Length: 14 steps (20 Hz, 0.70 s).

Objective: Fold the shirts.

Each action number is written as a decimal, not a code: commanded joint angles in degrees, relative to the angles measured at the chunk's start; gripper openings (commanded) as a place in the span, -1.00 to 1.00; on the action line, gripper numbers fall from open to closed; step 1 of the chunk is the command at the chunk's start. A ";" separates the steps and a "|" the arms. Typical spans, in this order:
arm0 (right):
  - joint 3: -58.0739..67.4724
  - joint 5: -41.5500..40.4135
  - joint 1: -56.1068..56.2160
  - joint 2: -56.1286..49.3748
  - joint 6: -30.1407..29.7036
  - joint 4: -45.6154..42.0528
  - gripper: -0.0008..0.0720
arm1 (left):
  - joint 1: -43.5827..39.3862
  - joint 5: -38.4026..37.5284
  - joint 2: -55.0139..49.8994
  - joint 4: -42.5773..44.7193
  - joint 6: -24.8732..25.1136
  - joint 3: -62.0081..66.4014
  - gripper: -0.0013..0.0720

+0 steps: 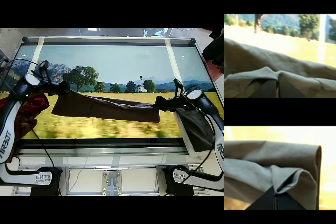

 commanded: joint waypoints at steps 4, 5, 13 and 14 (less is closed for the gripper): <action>1.18 -9.05 1.22 -9.44 4.81 -3.50 -0.97 | -1.92 3.72 -7.78 13.35 -3.87 1.73 -0.94; 1.18 -9.07 1.22 -9.53 4.79 -3.54 -0.96 | -1.92 3.69 -8.17 13.46 -3.87 1.73 -0.94; 14.45 15.74 1.16 -2.95 0.98 -7.50 0.08 | -1.86 3.80 -1.18 6.86 -3.76 3.23 0.62; 17.64 19.02 1.16 -0.17 0.98 -11.28 0.08 | -1.68 4.20 1.01 6.82 -3.76 3.52 0.62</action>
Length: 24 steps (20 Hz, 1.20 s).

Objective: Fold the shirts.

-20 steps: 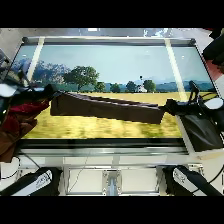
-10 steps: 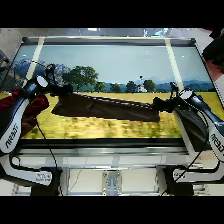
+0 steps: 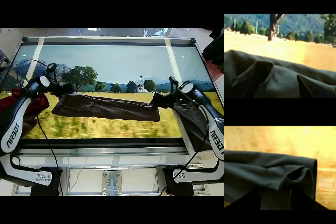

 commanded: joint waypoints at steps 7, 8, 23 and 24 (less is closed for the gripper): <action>3.26 5.64 -15.13 23.69 6.12 -15.74 0.27 | -2.05 2.08 17.27 -1.25 11.63 1.22 0.62; -1.64 3.82 -20.44 23.69 5.70 -7.17 0.26 | -2.69 2.19 17.73 -1.27 11.65 1.46 0.62; -20.41 -1.75 -20.61 -8.09 -28.26 38.34 0.57 | -7.15 5.55 17.51 -1.22 11.65 1.53 0.62; -19.96 -3.15 -19.19 -8.13 -27.76 38.12 0.50 | -7.15 5.55 17.51 -1.25 11.65 1.53 0.62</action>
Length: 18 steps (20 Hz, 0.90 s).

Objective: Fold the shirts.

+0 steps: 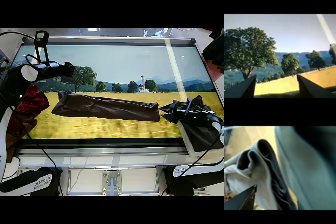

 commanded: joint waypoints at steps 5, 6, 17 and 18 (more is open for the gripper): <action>3.26 -4.68 10.95 -2.12 4.35 -5.84 0.20 | -0.24 -0.94 -1.33 -0.04 -0.02 0.02 0.61; 3.69 -3.26 11.91 -2.10 4.33 -5.66 -0.07 | -0.48 -1.88 -2.27 -0.09 -0.02 0.02 0.61; 21.88 17.77 13.77 14.45 16.92 -8.68 -0.96 | -18.47 -13.70 -22.03 -2.54 0.15 0.02 -0.93; 24.94 19.54 13.77 15.56 19.17 -11.47 -0.96 | -20.65 -13.49 -23.47 -5.16 1.73 0.02 -0.93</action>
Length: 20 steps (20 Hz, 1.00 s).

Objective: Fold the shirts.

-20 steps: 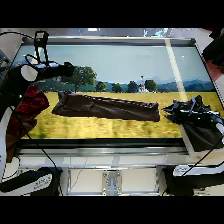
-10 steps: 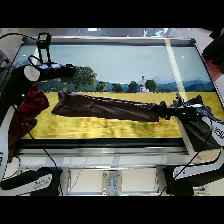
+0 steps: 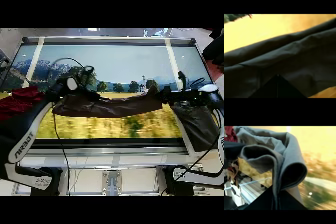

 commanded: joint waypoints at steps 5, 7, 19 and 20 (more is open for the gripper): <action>18.58 10.99 0.81 5.31 14.32 -10.34 -0.96 | -14.80 7.52 -9.07 -15.23 6.45 0.04 -0.93; 20.74 11.54 2.51 5.31 16.26 -10.91 -0.96 | -14.91 11.65 -7.65 -15.10 6.38 0.66 -0.93; 22.08 -41.86 48.72 -9.09 18.75 -10.29 -0.96 | 18.47 8.61 22.86 -11.34 6.40 1.92 -0.93; 22.91 -46.34 51.65 -11.63 18.69 -10.14 -0.92 | 20.26 6.49 23.76 -11.32 6.40 1.92 -0.93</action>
